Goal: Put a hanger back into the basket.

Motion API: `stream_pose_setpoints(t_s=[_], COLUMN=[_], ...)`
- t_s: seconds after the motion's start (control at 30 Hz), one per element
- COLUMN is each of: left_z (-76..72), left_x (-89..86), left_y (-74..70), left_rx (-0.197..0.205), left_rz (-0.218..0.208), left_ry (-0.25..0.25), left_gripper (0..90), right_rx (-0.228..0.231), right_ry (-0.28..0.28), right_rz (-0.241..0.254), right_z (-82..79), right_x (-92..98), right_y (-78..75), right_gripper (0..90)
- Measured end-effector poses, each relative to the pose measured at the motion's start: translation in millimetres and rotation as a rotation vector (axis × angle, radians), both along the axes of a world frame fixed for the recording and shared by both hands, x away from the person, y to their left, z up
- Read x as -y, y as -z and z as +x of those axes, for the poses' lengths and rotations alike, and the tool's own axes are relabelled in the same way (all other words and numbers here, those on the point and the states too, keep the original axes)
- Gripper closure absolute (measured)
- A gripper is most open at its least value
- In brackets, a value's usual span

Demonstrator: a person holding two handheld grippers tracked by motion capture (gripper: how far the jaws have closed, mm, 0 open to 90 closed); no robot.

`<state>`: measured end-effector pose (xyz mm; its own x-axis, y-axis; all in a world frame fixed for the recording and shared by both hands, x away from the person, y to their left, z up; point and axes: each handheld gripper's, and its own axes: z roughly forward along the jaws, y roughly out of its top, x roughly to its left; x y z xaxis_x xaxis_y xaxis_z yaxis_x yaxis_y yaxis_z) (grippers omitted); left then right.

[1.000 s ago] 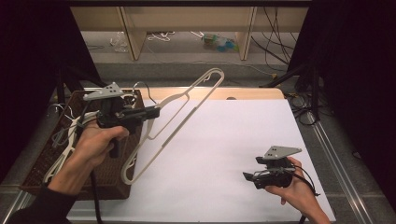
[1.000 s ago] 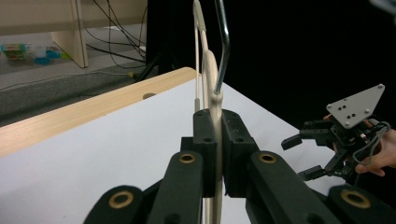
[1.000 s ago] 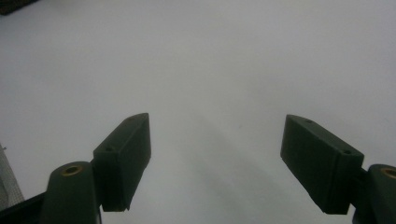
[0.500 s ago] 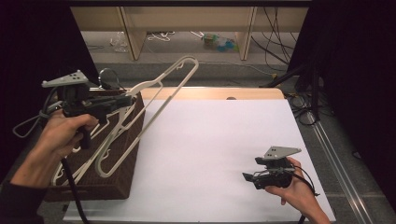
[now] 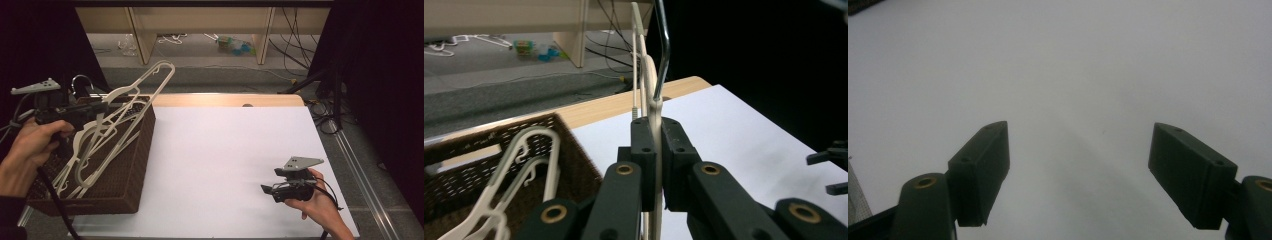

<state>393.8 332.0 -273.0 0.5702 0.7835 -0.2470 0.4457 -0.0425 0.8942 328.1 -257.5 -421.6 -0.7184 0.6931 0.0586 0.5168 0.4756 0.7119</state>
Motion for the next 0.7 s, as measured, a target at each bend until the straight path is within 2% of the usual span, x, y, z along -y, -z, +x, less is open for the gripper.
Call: stream_pose_setpoints(t_s=[0.13,0.37,0.53,0.57,0.6,0.63,0.7], left_z=[2.0,1.0,0.6,0.7,0.7,0.6,0.1], left_x=[-14.4,-38.0,-49.2,-51.3,-53.6,-56.0,-60.5], left_y=[7.4,22.5,33.8,35.6,37.8,40.2,45.0], left_rx=[-0.016,-0.037,-0.053,-0.052,-0.052,-0.055,-0.064], left_rz=[0.004,0.017,0.029,0.033,0.029,0.025,0.021], left_ry=[-0.016,-0.038,-0.044,-0.045,-0.046,-0.044,-0.046], left_gripper=[85.9,85.9,85.9,85.9,85.8,85.9,85.9], right_rx=[-0.011,-0.001,0.000,0.012,-0.001,0.016,-0.004], right_ry=[0.000,-0.001,-0.005,-0.003,-0.013,-0.005,-0.012], right_rz=[0.000,0.003,0.000,0.008,-0.004,0.008,-0.003], right_z=[0.3,0.0,0.5,0.8,0.8,0.7,0.3], right_x=[-0.7,-0.7,-1.2,-2.1,-1.5,-2.7,-1.2], right_y=[0.7,1.0,2.4,3.6,2.4,4.0,1.7], right_gripper=[25.2,25.1,25.1,25.1,25.1,25.1,25.1])
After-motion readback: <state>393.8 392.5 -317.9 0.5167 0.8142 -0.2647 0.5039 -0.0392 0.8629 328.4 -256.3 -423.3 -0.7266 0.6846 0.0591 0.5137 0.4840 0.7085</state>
